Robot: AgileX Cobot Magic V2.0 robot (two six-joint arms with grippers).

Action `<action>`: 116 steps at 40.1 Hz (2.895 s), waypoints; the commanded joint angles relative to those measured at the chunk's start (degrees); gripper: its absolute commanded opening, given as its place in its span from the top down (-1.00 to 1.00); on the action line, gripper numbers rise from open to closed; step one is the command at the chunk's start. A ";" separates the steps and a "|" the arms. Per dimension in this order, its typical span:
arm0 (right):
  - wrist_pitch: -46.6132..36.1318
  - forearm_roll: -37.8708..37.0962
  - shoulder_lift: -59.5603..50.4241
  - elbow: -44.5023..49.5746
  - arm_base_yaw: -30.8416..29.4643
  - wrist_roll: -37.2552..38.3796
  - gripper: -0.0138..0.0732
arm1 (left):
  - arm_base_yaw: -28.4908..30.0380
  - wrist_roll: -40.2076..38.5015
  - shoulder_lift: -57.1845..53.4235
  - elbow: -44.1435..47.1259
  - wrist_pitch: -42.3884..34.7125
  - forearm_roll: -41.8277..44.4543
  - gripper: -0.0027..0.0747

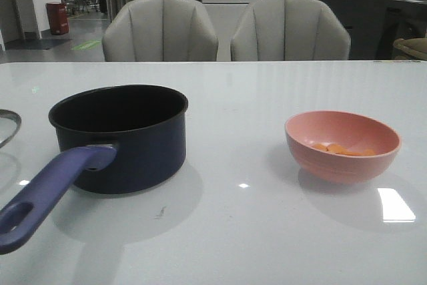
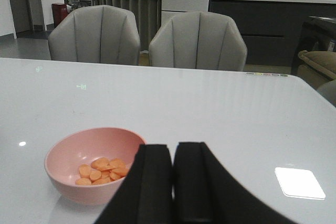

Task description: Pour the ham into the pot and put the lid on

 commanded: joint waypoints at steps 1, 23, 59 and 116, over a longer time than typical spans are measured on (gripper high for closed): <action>-4.41 0.12 -1.10 -0.37 -0.37 -0.32 0.31 | -0.03 0.67 -1.40 -1.39 -1.45 -1.40 -0.01; -4.41 0.12 -1.10 -0.37 -0.37 -0.32 0.31 | -3.37 2.92 1.08 -1.39 -1.57 -2.05 -0.40; -4.41 0.12 -1.10 -0.37 -0.37 -0.32 0.31 | -6.63 3.75 -7.93 -3.64 2.11 4.08 -0.57; -4.41 0.12 -1.05 -0.37 -0.08 -0.32 0.31 | -25.46 4.55 -92.12 55.10 -34.98 2.55 -0.57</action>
